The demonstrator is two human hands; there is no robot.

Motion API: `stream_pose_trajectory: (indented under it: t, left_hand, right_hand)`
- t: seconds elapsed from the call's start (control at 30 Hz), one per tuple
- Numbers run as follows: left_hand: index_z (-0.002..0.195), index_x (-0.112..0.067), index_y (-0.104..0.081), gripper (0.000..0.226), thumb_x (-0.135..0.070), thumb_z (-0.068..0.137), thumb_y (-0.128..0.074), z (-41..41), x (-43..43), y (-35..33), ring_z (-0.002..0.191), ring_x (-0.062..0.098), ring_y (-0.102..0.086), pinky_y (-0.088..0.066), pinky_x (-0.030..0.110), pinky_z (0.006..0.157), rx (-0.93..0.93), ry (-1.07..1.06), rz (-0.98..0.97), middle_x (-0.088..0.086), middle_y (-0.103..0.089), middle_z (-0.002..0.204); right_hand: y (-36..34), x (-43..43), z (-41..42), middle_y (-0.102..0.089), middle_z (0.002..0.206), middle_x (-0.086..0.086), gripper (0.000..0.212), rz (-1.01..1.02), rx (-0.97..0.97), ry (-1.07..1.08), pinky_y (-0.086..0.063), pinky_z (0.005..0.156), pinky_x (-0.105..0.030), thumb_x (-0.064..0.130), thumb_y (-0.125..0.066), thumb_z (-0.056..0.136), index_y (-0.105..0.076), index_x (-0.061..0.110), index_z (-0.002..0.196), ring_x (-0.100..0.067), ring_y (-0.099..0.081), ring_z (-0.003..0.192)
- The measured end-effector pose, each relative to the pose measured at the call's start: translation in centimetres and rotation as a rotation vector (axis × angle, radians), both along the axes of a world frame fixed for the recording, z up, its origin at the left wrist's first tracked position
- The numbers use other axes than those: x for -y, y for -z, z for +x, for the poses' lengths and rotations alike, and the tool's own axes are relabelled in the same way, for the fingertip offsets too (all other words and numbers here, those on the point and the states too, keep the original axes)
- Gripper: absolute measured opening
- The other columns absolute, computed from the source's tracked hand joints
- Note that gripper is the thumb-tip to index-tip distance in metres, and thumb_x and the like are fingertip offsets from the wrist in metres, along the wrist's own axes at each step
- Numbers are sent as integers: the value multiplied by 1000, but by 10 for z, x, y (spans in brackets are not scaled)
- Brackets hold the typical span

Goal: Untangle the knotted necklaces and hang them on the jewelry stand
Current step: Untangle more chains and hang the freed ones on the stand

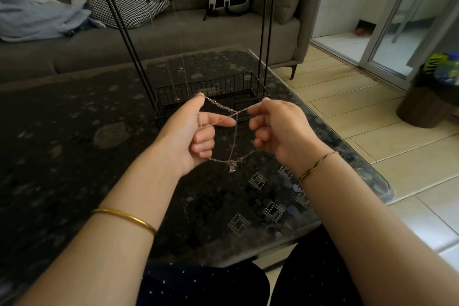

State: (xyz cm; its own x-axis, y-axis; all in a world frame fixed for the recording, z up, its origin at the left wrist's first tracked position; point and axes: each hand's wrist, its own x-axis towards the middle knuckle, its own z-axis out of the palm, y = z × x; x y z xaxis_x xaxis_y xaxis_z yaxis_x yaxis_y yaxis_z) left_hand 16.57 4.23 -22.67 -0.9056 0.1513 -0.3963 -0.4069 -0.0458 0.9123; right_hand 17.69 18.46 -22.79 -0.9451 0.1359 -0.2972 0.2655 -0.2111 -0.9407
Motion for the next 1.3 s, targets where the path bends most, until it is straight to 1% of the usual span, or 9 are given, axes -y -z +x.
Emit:
stream_pose_trajectory:
  t: [0.17, 0.3, 0.43, 0.6, 0.8, 0.9, 0.97, 1.13, 1.3]
  left_hand:
    - [91, -6, -73, 73, -60, 97, -25, 3, 0, -4, 38, 9, -24, -23, 24, 46, -27, 33, 34, -3, -31, 43]
    - [82, -10, -74, 67, -60, 96, -32, 4, -4, -1, 54, 11, -52, -44, 26, 58, -107, -21, -47, 0, -58, 60]
    - [67, -11, -63, 55, -52, 96, -41, 4, -6, 0, 64, 12, -60, -50, 26, 60, -145, -110, -43, 1, -67, 74]
    - [60, -14, -54, 53, -51, 97, -42, 3, -5, -2, 54, 8, -57, -41, 21, 50, -124, -125, 8, 3, -75, 81]
    - [60, -12, -53, 53, -49, 97, -42, 4, -4, -3, 56, 10, -59, -42, 20, 49, -134, -127, 65, 5, -71, 74]
    - [60, -12, -53, 52, -47, 97, -44, 5, -6, -4, 54, 10, -55, -41, 21, 50, -149, -136, 81, 4, -62, 67]
    - [60, -12, -53, 50, -45, 97, -45, 5, -6, -4, 53, 9, -52, -40, 21, 51, -155, -147, 75, 2, -57, 63]
    - [64, -13, -57, 43, -40, 96, -50, 3, -4, -4, 52, 8, -48, -39, 20, 48, -156, -159, 66, -3, -55, 58]
    - [66, -15, -56, 35, -35, 95, -54, 2, -4, -2, 47, 6, -42, -34, 18, 43, -163, -180, 47, -5, -54, 57]
  right_hand:
    - [0, 0, -1, -51, 62, -6, 18, -2, -19, -38, -49, 44, -23, 6, -43, 94, -60, 4, 88, -12, -44, 43]
    - [0, -1, 0, -53, 70, -7, 12, 46, -83, -77, -52, 46, -24, 4, -46, 93, -57, 6, 89, -13, -47, 49]
    - [6, 0, -1, -52, 71, -3, 11, 368, -147, -117, -42, 45, -22, 3, -50, 88, -56, 10, 82, -11, -44, 52]
    - [7, 3, -2, -57, 74, -5, 14, 384, -142, -172, -28, 38, -19, 12, -51, 92, -62, 14, 84, -5, -36, 40]
    - [9, 5, -3, -67, 84, -12, 23, 308, -84, -308, -23, 32, -16, 0, -46, 91, -63, 10, 102, -4, -29, 33]
    - [9, 6, -1, -62, 57, 2, 22, 213, -67, -439, -21, 30, -15, -2, -50, 90, -59, 5, 108, -3, -27, 32]
    - [8, 6, -1, -57, 44, 6, 16, 218, -75, -481, -19, 31, -14, -2, -56, 87, -58, 5, 101, -3, -25, 31]
    - [9, 6, -1, -61, 67, -4, 9, 241, -106, -470, -20, 32, -14, 2, -57, 88, -60, 8, 94, -3, -28, 34]
    - [9, 3, -1, -55, 65, -2, 3, 260, -160, -417, -22, 32, -16, 12, -63, 87, -64, 9, 88, -4, -29, 34]
